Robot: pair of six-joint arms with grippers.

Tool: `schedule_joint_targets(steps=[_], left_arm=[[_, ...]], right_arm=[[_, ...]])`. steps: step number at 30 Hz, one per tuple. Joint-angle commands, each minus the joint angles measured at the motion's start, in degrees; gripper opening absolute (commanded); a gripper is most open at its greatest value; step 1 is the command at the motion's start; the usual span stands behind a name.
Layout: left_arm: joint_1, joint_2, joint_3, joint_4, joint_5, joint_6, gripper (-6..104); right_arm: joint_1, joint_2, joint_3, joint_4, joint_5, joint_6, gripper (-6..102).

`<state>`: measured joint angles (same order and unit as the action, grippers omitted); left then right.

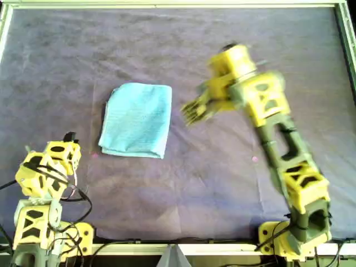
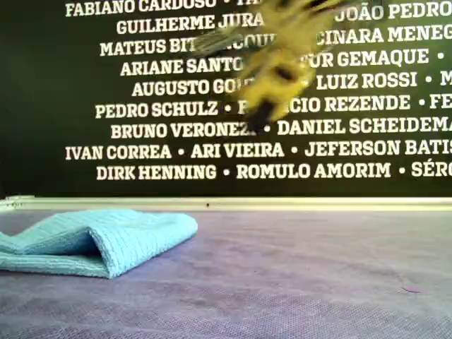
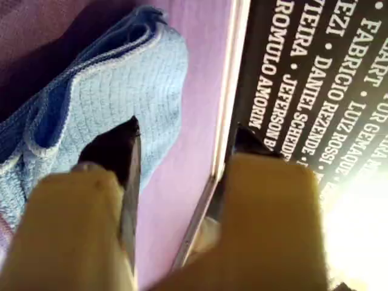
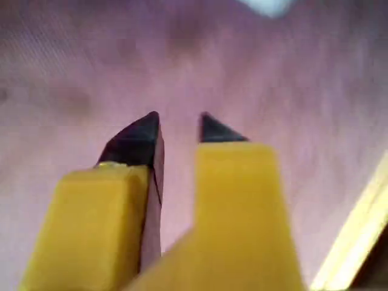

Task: Fold a cloth

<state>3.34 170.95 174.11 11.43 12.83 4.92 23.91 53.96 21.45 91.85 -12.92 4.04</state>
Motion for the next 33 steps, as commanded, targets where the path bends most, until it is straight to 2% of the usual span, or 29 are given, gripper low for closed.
schedule_joint_targets(steps=[1,7,14,17,18,24,33], left_arm=[[1.4,0.4,-1.0,-0.1,-0.2,-0.3,56],[1.4,0.4,-1.0,-0.1,-0.2,-0.3,56],[1.4,0.4,-1.0,-0.1,-0.2,-0.3,56],[1.4,0.4,-1.0,-0.1,-0.2,-0.3,56],[1.4,0.4,-1.0,-0.1,-0.2,-0.3,56],[1.4,0.4,-1.0,-0.1,-0.2,-0.3,56],[1.4,0.4,-1.0,-0.1,-0.2,-0.3,56]], right_arm=[[-4.9,10.5,-3.6,0.4,-0.4,0.26,-3],[-12.6,22.3,0.7,0.6,-0.4,-0.09,1],[-13.2,43.0,27.8,-0.4,0.4,-0.70,1],[-15.9,52.0,38.0,-1.6,0.4,-0.79,1],[-17.6,54.7,40.8,-2.8,-0.4,-0.79,1],[-25.3,66.9,55.6,-14.9,-0.4,-0.79,1],[-25.7,84.9,79.6,-27.2,-0.4,-0.79,1]])
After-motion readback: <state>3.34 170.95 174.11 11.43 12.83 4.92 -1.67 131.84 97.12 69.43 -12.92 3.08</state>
